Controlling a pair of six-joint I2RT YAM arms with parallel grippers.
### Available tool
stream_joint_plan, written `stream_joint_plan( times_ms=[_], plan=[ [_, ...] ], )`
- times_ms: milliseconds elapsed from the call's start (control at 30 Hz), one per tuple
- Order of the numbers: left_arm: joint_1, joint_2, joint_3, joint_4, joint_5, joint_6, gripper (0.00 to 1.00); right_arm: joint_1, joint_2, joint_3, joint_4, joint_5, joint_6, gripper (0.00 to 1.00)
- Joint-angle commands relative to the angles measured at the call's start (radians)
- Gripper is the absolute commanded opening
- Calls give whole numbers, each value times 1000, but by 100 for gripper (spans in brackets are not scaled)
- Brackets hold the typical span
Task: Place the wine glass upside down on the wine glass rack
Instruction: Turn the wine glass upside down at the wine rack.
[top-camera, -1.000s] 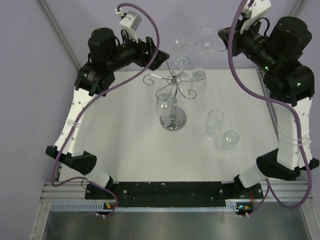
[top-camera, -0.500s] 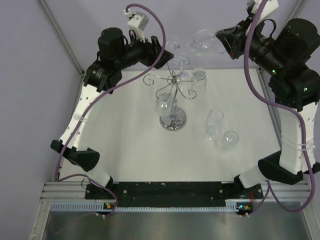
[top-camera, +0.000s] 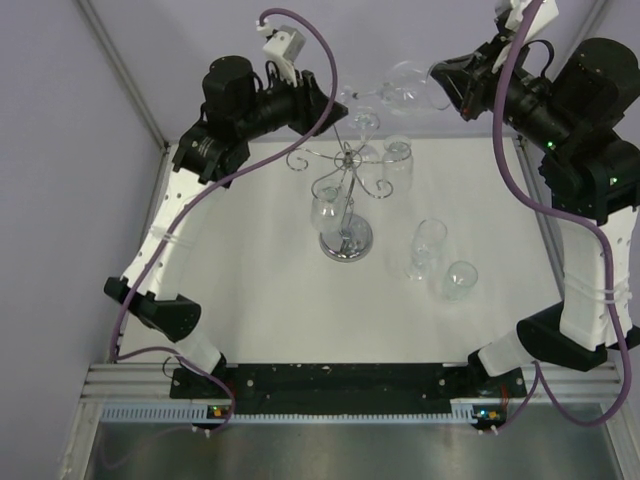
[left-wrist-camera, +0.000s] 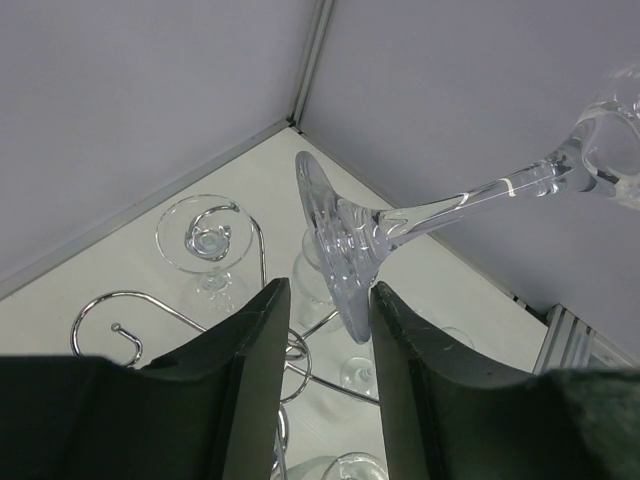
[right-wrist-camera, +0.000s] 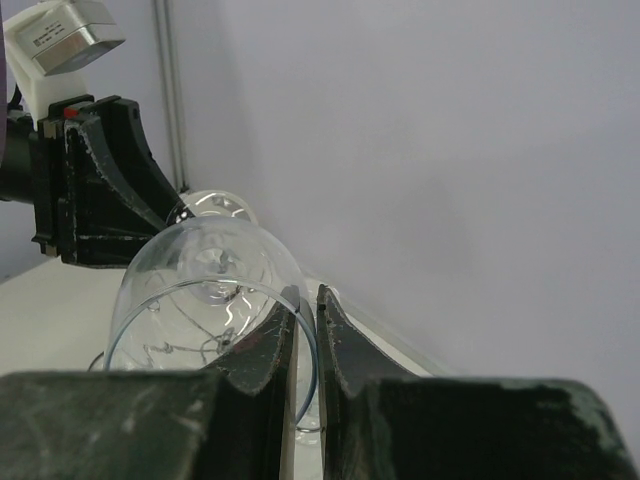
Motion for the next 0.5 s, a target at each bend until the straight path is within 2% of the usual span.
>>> stream_joint_plan(
  times_ms=[0,300,400,467],
  plan=[
    [-8,10,28,62,14,-3,38,14,-39,14,92,-35,21,0],
    [-8,22,37,65,10,3,1,29,-62,-70,75,-81,-1,0],
    [-6,19,39,64,-2,13,0,35,-74,-104,68,-94,-8,0],
    [-6,17,39,62,-7,23,0,37,-80,-121,62,-100,-14,6]
  ],
)
